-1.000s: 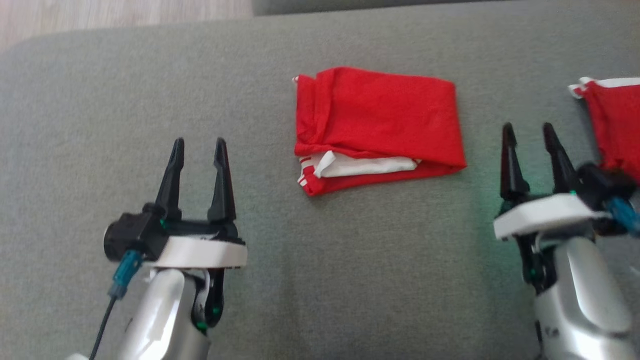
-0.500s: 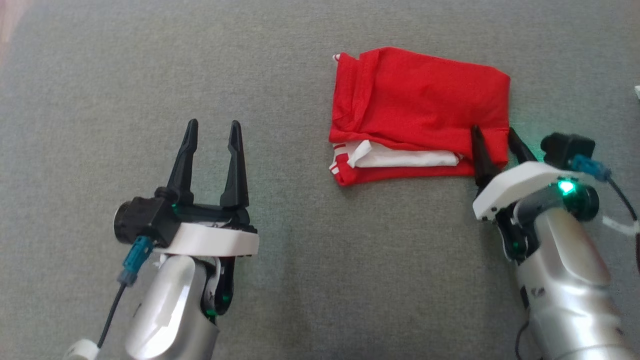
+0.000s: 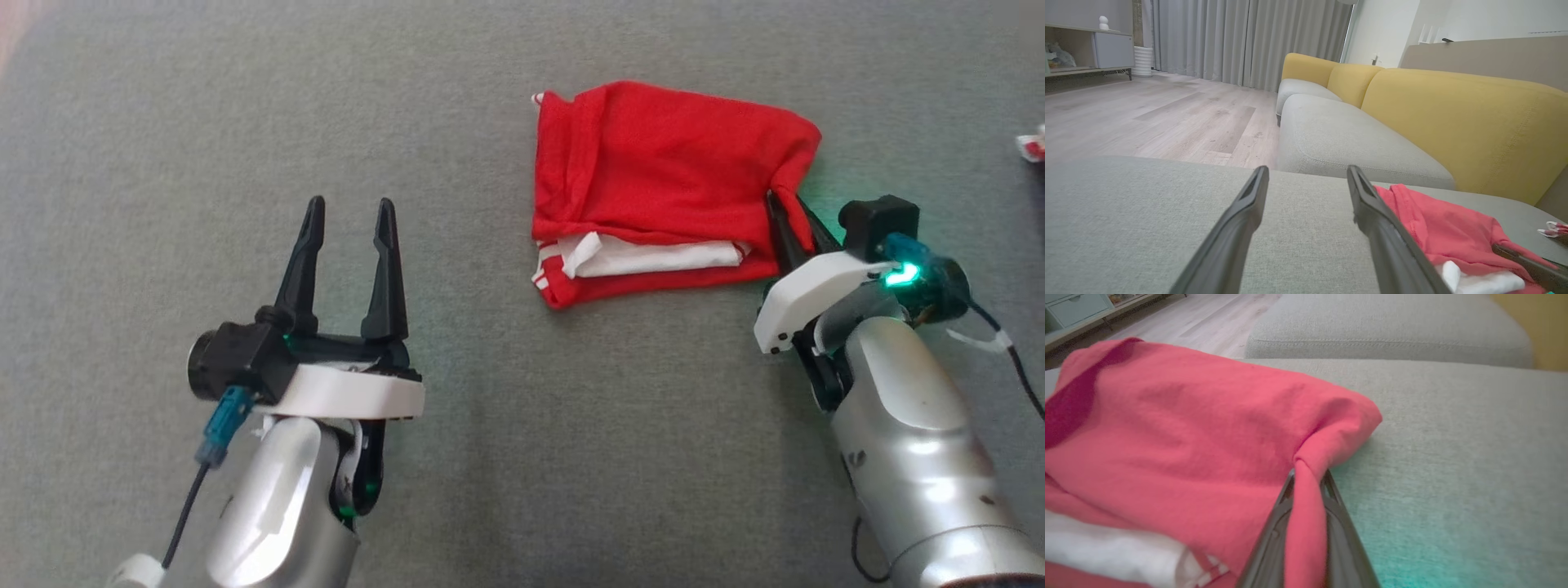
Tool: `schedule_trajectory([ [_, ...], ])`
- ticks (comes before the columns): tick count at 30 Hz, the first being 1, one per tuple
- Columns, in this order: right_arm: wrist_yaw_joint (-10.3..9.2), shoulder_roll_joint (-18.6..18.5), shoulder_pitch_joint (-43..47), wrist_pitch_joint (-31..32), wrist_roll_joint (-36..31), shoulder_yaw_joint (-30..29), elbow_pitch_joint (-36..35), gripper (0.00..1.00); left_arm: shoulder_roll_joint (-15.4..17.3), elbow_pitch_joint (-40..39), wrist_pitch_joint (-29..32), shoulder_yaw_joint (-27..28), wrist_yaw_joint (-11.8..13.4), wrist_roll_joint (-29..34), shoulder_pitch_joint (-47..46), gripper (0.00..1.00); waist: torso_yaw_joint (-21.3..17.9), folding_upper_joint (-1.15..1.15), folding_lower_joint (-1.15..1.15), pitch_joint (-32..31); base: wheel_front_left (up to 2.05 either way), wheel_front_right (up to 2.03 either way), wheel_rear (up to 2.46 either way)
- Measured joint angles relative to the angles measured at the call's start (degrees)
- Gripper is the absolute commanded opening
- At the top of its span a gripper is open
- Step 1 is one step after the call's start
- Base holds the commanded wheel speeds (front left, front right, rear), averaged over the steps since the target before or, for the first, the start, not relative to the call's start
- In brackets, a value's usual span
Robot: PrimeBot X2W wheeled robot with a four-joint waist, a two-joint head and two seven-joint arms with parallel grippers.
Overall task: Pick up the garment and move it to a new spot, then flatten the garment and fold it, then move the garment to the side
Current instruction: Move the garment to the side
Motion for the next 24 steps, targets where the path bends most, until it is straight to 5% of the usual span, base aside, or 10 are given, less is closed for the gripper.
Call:
schedule_trajectory([
  [6, 0.00, -1.11, -0.33, -1.62, -5.47, 0.38, -1.46, 0.00, 0.01, 0.25, 0.00, -1.24, -0.07, -0.01, 0.00, 1.00, -2.23, 0.00, -0.01, -2.03, 0.00, 0.00, 0.00],
  [14, 0.00, -7.60, -0.30, 0.09, -7.66, 7.17, -8.23, 0.00, 0.03, 0.33, 0.00, -2.63, 0.02, -0.42, -0.10, 1.00, -6.98, 0.00, -0.01, -4.13, 0.00, 0.00, 0.00],
  [24, 0.00, -22.65, -0.35, 6.13, -3.30, 12.10, -16.70, 0.00, 0.00, 0.32, 0.00, -2.67, 0.00, 0.33, -1.95, 1.00, -12.13, 0.00, -0.01, -3.15, 0.00, 0.00, 0.00],
])
